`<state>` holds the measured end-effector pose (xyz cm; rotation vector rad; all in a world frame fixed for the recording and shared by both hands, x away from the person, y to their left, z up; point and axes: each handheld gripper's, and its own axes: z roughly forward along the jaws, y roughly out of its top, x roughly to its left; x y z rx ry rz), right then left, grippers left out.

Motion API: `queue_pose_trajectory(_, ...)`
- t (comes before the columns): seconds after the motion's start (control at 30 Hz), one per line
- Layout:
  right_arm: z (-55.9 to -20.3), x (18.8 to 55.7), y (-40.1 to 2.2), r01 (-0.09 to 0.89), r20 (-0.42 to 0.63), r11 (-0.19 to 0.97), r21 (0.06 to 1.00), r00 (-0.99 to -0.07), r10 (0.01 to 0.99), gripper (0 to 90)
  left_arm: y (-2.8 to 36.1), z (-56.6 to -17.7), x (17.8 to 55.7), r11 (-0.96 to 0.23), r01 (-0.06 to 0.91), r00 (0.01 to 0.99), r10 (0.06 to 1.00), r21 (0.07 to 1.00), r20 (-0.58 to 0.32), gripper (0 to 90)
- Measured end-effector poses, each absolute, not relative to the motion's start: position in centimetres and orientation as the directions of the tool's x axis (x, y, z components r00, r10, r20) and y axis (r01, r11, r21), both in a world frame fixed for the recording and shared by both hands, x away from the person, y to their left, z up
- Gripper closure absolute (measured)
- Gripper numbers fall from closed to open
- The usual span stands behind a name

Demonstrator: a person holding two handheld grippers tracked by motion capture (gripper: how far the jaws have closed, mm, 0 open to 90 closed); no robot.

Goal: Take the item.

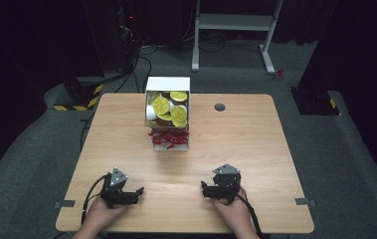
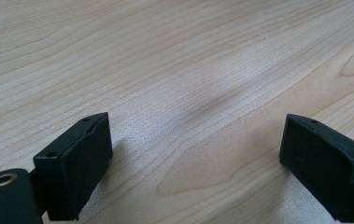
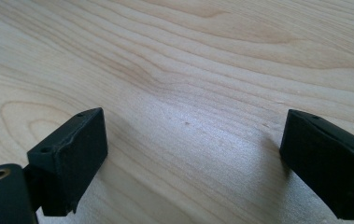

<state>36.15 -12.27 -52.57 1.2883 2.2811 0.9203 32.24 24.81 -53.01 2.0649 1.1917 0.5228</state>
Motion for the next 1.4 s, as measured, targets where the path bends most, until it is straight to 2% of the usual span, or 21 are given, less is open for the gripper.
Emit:
queue_pose_trajectory(0.07,-52.5,36.1,-12.7,0.619,0.025,0.359,0.698,-0.523,0.852,7.7,24.8,-53.0,32.2,-0.344,0.591,0.499,0.867,0.729,0.005,9.7)
queue_pose_trajectory(0.2,-52.6,35.7,-12.4,0.612,-0.008,0.382,0.692,-0.523,0.852,7.7,24.8,-53.0,32.2,-0.344,0.589,0.498,0.867,0.731,0.008,9.9)
queue_pose_trajectory(0.53,-52.6,35.7,-12.5,0.61,-0.006,0.386,0.692,-0.529,0.848,7.9,24.9,-53.0,32.2,-0.347,0.588,0.503,0.864,0.73,0.006,10.0)
queue_pose_trajectory(0.73,-52.5,35.8,-13.2,0.615,0.04,0.35,0.707,-0.529,0.848,12.7,24.9,-53.0,32.2,-0.352,0.586,0.507,0.862,0.73,0.008,9.8)
queue_pose_trajectory(1.0,-52.0,35.2,-13.6,0.597,0.041,0.344,0.724,-0.536,0.843,15.5,24.9,-53.0,32.2,-0.353,0.584,0.51,0.86,0.731,0.007,9.9)
queue_pose_trajectory(1.27,-51.2,35.0,-13.9,0.557,0.061,0.326,0.764,-0.565,0.823,29.2,24.9,-53.0,32.2,-0.354,0.584,0.51,0.86,0.731,0.009,10.0)
queue_pose_trajectory(1.37,-51.0,35.0,-13.9,0.559,0.075,0.313,0.768,-0.564,0.823,31.1,24.9,-53.0,32.1,-0.354,0.583,0.508,0.861,0.731,0.013,10.5)
queue_pose_trajectory(1.4,-50.8,35.0,-13.8,0.549,0.073,0.317,0.773,-0.574,0.816,34.8,24.9,-53.0,32.1,-0.354,0.582,0.509,0.861,0.732,0.011,10.7)
